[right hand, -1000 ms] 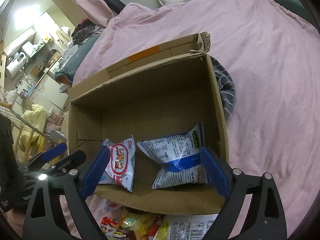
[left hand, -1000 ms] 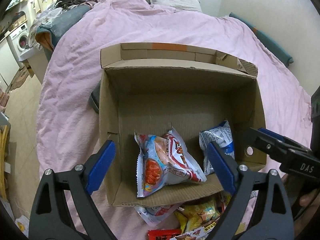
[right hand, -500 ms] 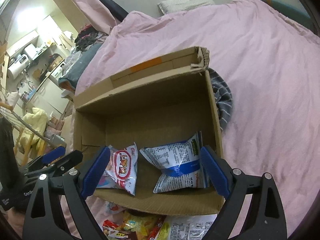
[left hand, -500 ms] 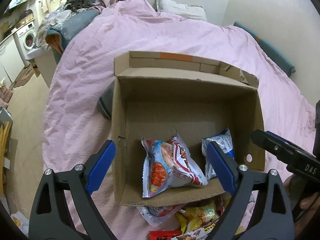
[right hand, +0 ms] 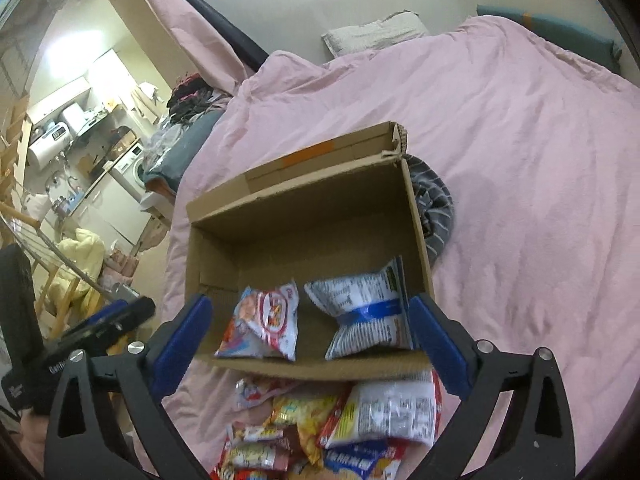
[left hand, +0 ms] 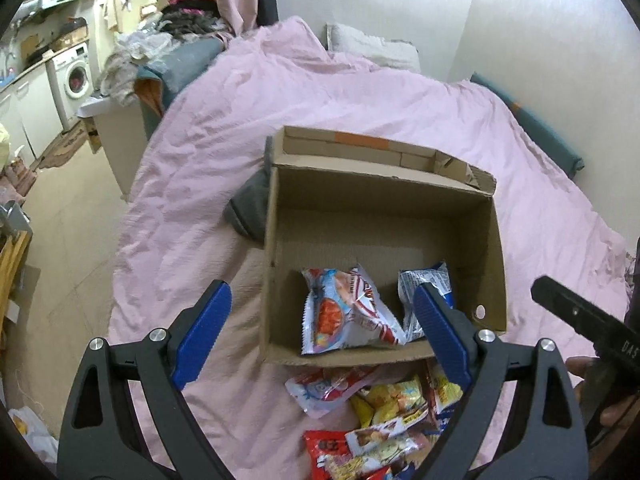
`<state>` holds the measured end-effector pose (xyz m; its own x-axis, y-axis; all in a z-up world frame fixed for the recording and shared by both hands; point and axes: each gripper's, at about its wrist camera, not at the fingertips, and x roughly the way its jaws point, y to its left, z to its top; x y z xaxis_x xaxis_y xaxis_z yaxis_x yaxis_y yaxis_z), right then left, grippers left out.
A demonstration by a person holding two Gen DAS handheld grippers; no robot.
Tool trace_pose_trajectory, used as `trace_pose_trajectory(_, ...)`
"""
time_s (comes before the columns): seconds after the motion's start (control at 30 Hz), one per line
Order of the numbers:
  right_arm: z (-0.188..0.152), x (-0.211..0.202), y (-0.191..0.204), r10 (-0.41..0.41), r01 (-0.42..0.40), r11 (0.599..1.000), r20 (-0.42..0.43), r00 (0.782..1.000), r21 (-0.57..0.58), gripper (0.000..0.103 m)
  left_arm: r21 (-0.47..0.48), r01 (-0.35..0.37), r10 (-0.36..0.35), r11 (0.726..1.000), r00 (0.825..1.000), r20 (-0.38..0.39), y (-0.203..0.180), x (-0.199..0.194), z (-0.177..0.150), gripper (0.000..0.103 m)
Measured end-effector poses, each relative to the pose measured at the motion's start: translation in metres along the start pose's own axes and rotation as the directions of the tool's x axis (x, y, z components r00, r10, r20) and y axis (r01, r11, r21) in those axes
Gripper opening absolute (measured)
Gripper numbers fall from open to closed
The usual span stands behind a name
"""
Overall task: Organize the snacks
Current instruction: 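Open both tools to drop the bags into the box, then grasp the white snack bag with red edge using the right tool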
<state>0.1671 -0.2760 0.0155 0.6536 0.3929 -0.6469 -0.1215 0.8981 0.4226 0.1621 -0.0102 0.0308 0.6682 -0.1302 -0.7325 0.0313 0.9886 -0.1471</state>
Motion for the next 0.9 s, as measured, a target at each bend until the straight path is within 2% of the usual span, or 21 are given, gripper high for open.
trace_pose_trajectory(0.1,-0.009,-0.01,0.0,-0.007,0.007,1.0,0.0,1.0,0.0,0.102,-0.026,-0.007,0.008,1.0,1.0,0.017,0.011,-0.014,-0.009,0.092)
trace_pose_trajectory(0.2,-0.018,-0.019,-0.001,-0.019,0.019,1.0,0.003,1.0,-0.003,0.103,-0.053,-0.026,0.026,0.998,1.0,0.016,0.02,-0.021,-0.019,0.103)
trace_pose_trajectory(0.37,-0.033,-0.028,-0.007,-0.037,0.037,0.999,-0.007,0.999,0.014,0.103,-0.056,-0.022,0.021,0.998,0.999,-0.026,0.026,-0.023,-0.037,0.103)
trace_pose_trajectory(0.53,-0.043,-0.032,-0.018,-0.063,0.064,0.998,-0.032,0.998,0.027,0.103,-0.022,-0.033,0.031,0.999,0.997,-0.072,0.017,-0.02,-0.051,0.103)
trace_pose_trajectory(0.73,-0.055,-0.036,-0.035,-0.094,0.097,0.995,-0.081,0.992,0.033,0.103,0.029,-0.047,0.051,0.998,0.983,-0.177,0.007,-0.002,-0.065,0.103)
trace_pose_trajectory(0.9,-0.06,-0.035,-0.053,-0.09,0.102,0.99,-0.117,0.989,0.094,0.103,0.003,-0.042,0.042,0.999,0.983,-0.181,0.01,-0.003,-0.066,0.103)
